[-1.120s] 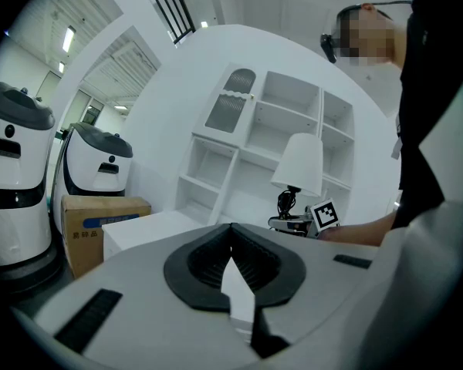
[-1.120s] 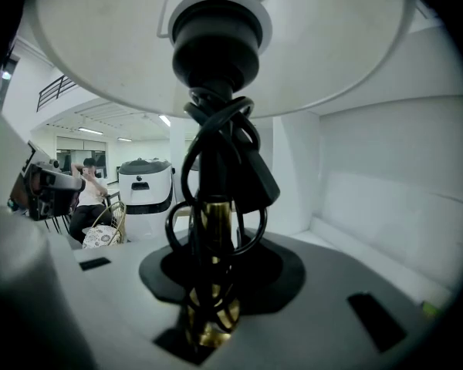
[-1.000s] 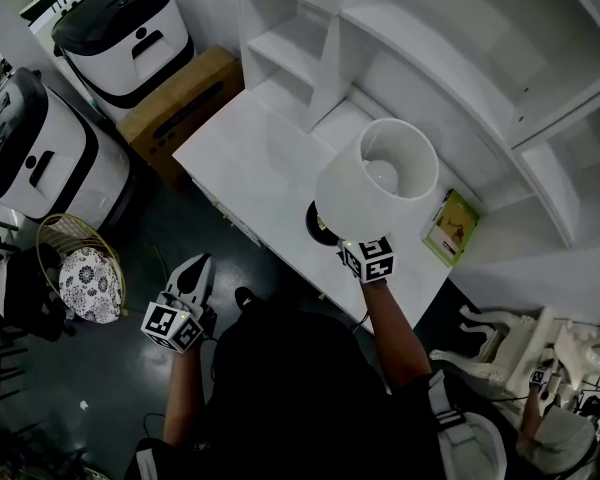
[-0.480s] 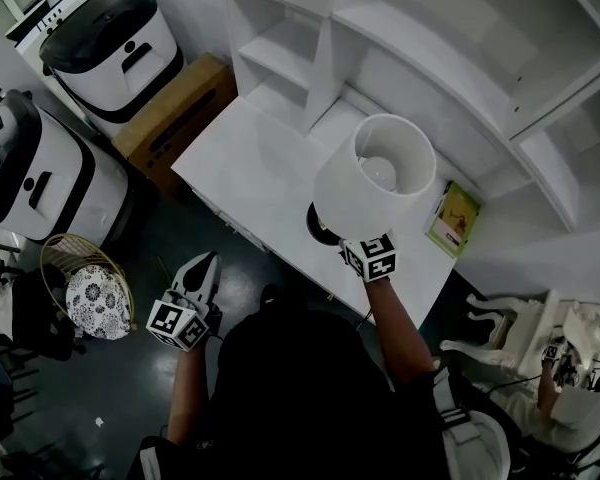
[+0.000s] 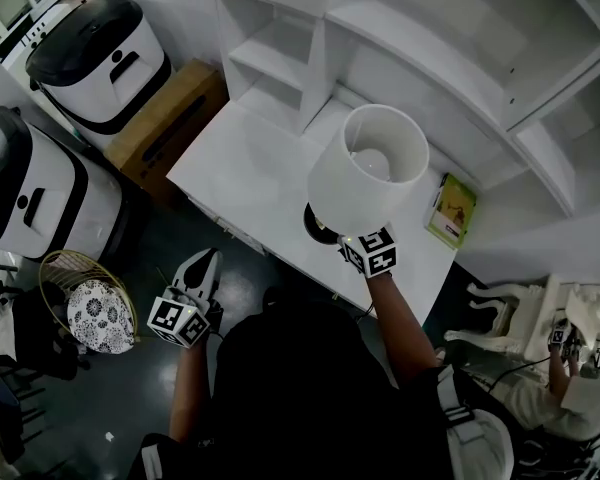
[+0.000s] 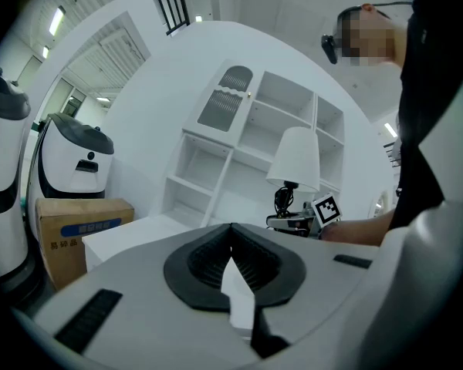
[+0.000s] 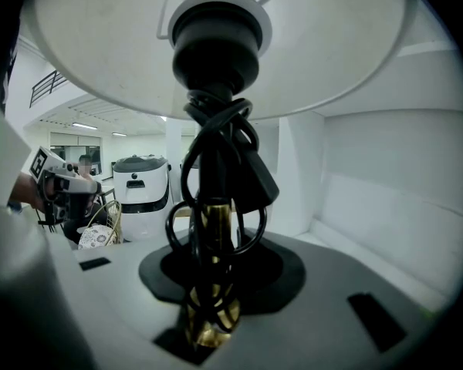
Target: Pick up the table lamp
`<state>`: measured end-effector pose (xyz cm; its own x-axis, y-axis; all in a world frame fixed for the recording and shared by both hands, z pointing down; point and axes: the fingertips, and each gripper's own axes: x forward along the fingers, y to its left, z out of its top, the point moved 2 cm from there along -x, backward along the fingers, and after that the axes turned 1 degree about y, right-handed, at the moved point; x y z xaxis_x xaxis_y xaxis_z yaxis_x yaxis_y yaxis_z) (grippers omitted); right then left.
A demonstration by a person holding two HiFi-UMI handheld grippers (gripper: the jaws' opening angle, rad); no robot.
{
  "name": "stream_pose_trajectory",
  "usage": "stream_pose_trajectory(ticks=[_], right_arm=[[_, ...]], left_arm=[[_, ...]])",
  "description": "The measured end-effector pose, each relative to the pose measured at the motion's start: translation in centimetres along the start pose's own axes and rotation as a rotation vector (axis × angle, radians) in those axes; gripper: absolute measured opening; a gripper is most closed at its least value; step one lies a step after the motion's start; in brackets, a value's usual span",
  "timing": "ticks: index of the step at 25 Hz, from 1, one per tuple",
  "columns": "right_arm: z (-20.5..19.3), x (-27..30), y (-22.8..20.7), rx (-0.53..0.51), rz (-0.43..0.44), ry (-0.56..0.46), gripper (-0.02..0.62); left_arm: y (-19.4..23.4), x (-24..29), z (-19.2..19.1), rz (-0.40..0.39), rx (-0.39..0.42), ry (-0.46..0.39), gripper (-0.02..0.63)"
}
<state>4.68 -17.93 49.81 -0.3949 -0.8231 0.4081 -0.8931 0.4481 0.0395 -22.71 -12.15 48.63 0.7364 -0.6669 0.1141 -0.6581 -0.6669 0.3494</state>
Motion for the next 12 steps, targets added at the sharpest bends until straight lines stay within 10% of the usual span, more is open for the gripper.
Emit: stream_pose_trajectory(ticks=[12], right_arm=[[0.1,0.7,0.8,0.025,-0.016,0.009,0.118]], left_arm=[[2.8,-0.4,-0.6,-0.028,-0.002,0.011,0.011]])
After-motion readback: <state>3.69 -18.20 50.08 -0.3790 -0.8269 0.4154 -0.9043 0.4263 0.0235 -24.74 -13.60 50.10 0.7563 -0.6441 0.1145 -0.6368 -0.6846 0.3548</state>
